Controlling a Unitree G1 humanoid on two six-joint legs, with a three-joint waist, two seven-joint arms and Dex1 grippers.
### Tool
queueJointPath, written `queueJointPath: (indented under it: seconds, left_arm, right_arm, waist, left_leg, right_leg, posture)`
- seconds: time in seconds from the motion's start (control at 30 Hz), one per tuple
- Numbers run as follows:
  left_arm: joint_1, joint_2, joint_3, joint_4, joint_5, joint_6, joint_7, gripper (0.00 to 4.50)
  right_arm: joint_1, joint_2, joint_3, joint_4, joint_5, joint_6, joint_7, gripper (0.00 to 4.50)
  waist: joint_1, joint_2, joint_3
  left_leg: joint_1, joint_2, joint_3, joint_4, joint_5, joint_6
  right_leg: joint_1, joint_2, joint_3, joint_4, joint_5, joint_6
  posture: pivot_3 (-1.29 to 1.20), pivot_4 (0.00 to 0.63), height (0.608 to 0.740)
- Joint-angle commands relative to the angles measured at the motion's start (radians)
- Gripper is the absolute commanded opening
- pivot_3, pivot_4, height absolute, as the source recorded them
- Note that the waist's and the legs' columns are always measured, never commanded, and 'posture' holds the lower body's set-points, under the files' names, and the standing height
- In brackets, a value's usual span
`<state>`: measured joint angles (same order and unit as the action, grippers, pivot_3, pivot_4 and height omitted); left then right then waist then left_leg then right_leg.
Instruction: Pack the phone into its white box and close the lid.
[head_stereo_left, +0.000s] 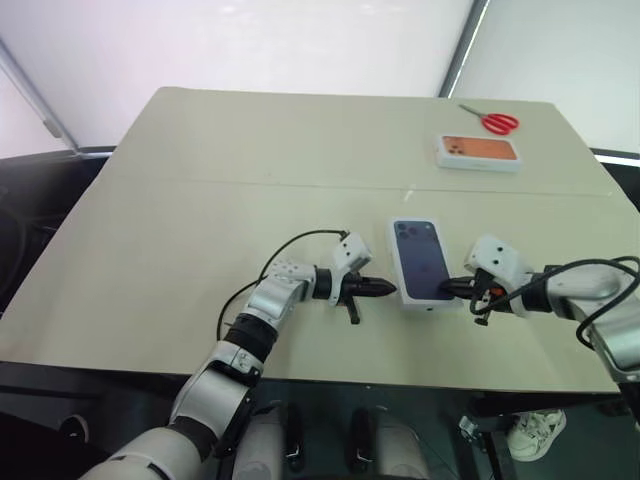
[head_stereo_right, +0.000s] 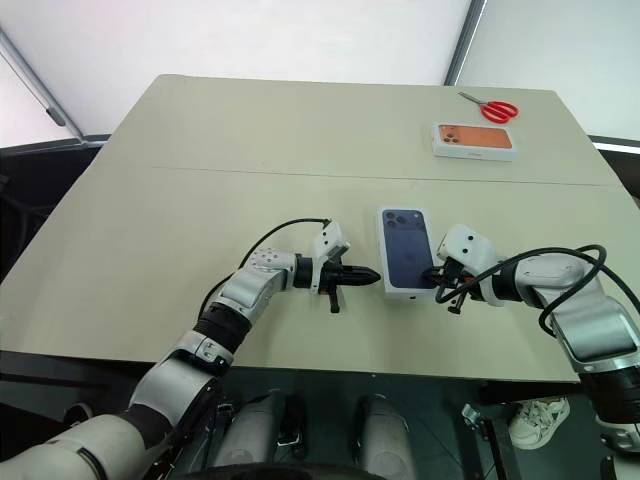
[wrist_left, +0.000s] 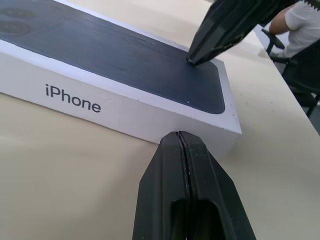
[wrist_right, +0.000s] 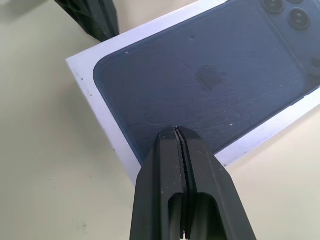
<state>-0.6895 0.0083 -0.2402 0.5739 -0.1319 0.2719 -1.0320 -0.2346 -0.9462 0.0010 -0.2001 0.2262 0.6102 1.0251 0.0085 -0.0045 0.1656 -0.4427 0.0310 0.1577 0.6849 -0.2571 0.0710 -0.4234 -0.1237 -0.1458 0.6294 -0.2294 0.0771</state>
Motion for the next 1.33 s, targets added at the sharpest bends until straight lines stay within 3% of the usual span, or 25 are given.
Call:
queueJointPath:
  seconds: [0.03, 0.1, 0.17, 0.23, 0.4, 0.43, 0.6, 0.9, 1.1, 1.33]
  left_arm:
    - [-0.031, 0.027, 0.077, -0.039, -0.055, 0.023, 0.031, 0.00]
    - [-0.036, 0.060, 0.115, -0.081, -0.088, 0.047, 0.025, 0.26]
    - [-0.036, 0.093, 0.140, -0.128, -0.120, 0.080, 0.015, 0.86]
    - [-0.022, 0.138, 0.151, -0.194, -0.136, 0.089, 0.005, 1.88]
    - [0.026, 0.295, 0.200, -0.356, -0.192, 0.168, -0.022, 4.45]
    - [0.037, 0.332, 0.223, -0.371, -0.199, 0.186, -0.014, 4.50]
    - [0.111, 0.476, 0.306, -0.445, -0.244, 0.213, -0.036, 4.50]
    - [0.349, 0.692, 0.437, -0.556, -0.302, 0.219, -0.056, 4.50]
    - [0.512, 0.733, 0.569, -0.658, -0.345, 0.252, 0.017, 4.50]
    - [0.559, 0.772, 0.602, -0.670, -0.374, 0.302, 0.045, 4.50]
  right_arm:
    - [-0.039, 0.057, -0.007, 0.048, 0.030, 0.017, -0.028, 0.03]
    - [-0.079, 0.092, -0.041, 0.069, 0.061, 0.032, -0.047, 0.00]
    - [-0.117, 0.124, -0.081, 0.088, 0.109, 0.067, -0.057, 0.55]
    - [-0.139, 0.141, -0.101, 0.098, 0.133, 0.049, -0.052, 1.34]
    - [-0.192, 0.182, -0.150, 0.141, 0.195, 0.017, -0.050, 3.92]
    - [-0.193, 0.188, -0.154, 0.138, 0.219, 0.023, -0.031, 4.47]
    - [-0.193, 0.178, -0.167, 0.154, 0.265, -0.023, 0.037, 4.47]
    - [-0.143, 0.103, -0.179, 0.314, 0.180, -0.268, 0.125, 4.47]
    - [-0.120, 0.071, -0.221, 0.416, 0.151, -0.351, 0.116, 4.47]
    - [-0.122, 0.064, -0.231, 0.445, 0.137, -0.374, 0.101, 4.47]
  waist:
    - [-0.008, 0.000, 0.000]
    - [-0.014, 0.000, 0.000]
    - [-0.020, 0.001, 0.001]
    - [-0.018, 0.002, 0.002]
    - [-0.017, 0.002, 0.002]
    - [-0.016, 0.002, 0.002]
    - [-0.020, 0.003, 0.002]
    - [-0.019, 0.004, 0.003]
    - [-0.020, 0.007, 0.005]
    - [-0.019, 0.008, 0.006]
  left_leg:
    - [0.000, 0.000, 0.000, 0.000, 0.000, 0.000]
    - [-0.001, 0.000, 0.000, -0.001, 0.001, -0.001]
    - [-0.002, 0.000, 0.000, -0.001, 0.004, -0.006]
    - [-0.002, 0.000, 0.001, -0.001, 0.005, -0.008]
    - [-0.002, -0.001, 0.001, -0.001, 0.005, -0.008]
    - [-0.002, -0.001, 0.001, -0.001, 0.005, -0.008]
    - [-0.003, -0.001, 0.001, -0.001, 0.005, -0.008]
    - [-0.002, -0.001, 0.002, -0.002, 0.004, -0.008]
    - [-0.002, -0.001, 0.002, -0.002, 0.003, -0.011]
    - [-0.002, -0.001, 0.002, -0.003, 0.003, -0.012]
  right_leg:
    - [0.000, 0.000, 0.000, 0.000, 0.001, 0.002]
    - [-0.002, 0.000, 0.000, 0.001, 0.001, 0.002]
    - [-0.003, 0.000, 0.000, 0.001, 0.001, 0.002]
    - [-0.003, 0.000, 0.000, 0.001, 0.001, 0.002]
    - [-0.003, 0.000, 0.001, 0.001, 0.001, 0.002]
    - [-0.003, 0.000, 0.000, 0.001, 0.001, 0.002]
    - [-0.003, 0.000, 0.000, 0.001, 0.001, 0.002]
    - [-0.003, 0.000, 0.001, 0.001, 0.001, 0.002]
    - [-0.004, -0.001, 0.001, 0.001, 0.000, 0.001]
    - [-0.008, -0.002, 0.002, 0.000, -0.001, -0.002]
  posture:
    - [0.00, 0.150, 0.738]
    - [0.00, 0.150, 0.738]
    - [0.00, 0.150, 0.738]
    - [0.00, 0.150, 0.738]
    - [0.00, 0.150, 0.738]
    - [0.00, 0.150, 0.738]
    - [0.00, 0.150, 0.738]
    - [0.00, 0.150, 0.738]
    - [0.00, 0.150, 0.738]
    - [0.00, 0.150, 0.738]
